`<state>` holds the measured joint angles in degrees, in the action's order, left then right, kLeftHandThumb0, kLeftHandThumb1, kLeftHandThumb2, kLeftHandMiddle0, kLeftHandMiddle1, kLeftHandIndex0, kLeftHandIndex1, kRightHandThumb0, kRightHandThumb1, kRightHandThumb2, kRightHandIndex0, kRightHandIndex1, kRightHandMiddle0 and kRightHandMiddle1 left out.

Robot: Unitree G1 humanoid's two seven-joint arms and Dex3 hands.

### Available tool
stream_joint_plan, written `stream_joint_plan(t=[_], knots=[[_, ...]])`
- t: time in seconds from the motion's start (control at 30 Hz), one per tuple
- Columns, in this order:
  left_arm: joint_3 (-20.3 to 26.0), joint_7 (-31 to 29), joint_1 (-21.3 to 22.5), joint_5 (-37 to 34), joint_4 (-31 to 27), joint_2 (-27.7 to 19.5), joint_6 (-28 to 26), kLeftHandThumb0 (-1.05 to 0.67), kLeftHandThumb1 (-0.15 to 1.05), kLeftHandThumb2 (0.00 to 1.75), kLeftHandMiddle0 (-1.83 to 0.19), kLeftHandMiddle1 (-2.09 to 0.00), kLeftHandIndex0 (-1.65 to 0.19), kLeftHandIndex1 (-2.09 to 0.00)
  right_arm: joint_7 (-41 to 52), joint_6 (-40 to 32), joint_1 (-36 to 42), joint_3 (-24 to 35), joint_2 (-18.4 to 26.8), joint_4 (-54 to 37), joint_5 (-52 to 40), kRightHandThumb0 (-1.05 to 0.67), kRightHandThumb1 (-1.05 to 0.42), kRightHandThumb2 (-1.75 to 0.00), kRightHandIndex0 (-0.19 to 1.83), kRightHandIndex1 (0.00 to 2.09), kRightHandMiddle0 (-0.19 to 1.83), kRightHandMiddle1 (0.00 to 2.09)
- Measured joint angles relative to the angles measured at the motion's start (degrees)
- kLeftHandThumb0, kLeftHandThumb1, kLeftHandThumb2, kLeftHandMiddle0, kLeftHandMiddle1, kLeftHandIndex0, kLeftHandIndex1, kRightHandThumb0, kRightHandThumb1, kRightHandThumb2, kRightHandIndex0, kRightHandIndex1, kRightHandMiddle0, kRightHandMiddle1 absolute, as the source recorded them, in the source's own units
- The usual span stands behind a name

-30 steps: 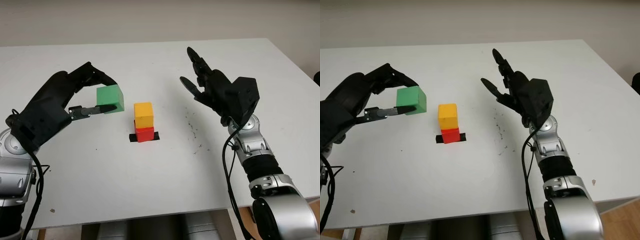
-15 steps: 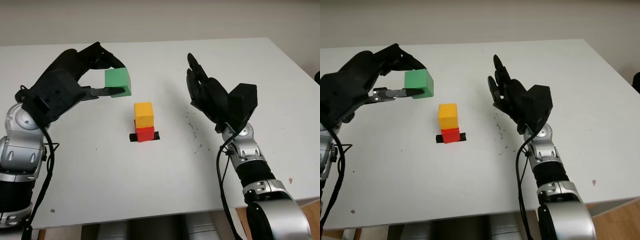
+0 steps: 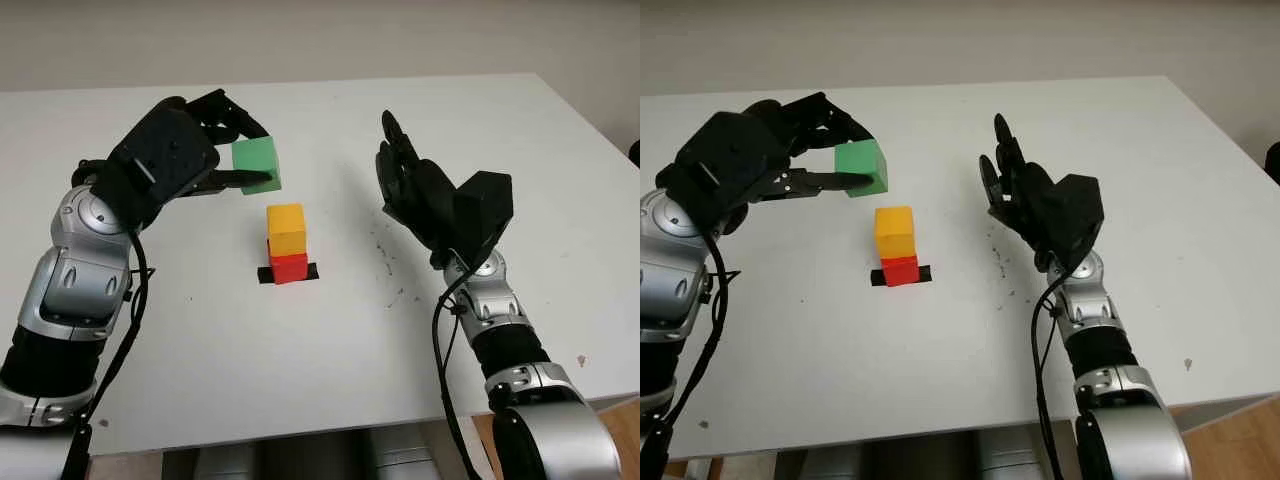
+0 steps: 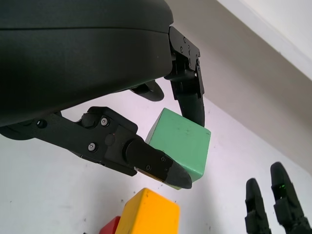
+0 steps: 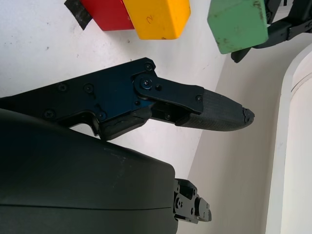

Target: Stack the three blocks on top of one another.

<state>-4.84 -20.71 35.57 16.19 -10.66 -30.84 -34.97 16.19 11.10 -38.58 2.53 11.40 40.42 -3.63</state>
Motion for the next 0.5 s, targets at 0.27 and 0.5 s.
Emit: stream_joint_plan(t=[0.27, 0.5], knots=[[-1.37, -1.81, -0.25, 1.74, -2.14, -0.59, -0.18, -0.33, 1.05, 0.09, -0.34, -0.11, -0.44, -1.43, -1.31, -1.63, 0.12, -0.43, 0.01, -0.51, 1.30, -0.80, -1.05, -0.67, -0.19, 0.00, -0.19, 0.00], [-1.44, -4.23, -0.51, 1.60, -3.42, -0.65, -2.15, -0.34, 1.05, 0.09, -0.33, -0.08, -0.37, -1.45, -1.76, -2.35, 0.24, -0.45, 0.00, -1.23, 1.43, -0.79, -1.05, -0.66, -0.19, 0.00, -0.19, 0.00]])
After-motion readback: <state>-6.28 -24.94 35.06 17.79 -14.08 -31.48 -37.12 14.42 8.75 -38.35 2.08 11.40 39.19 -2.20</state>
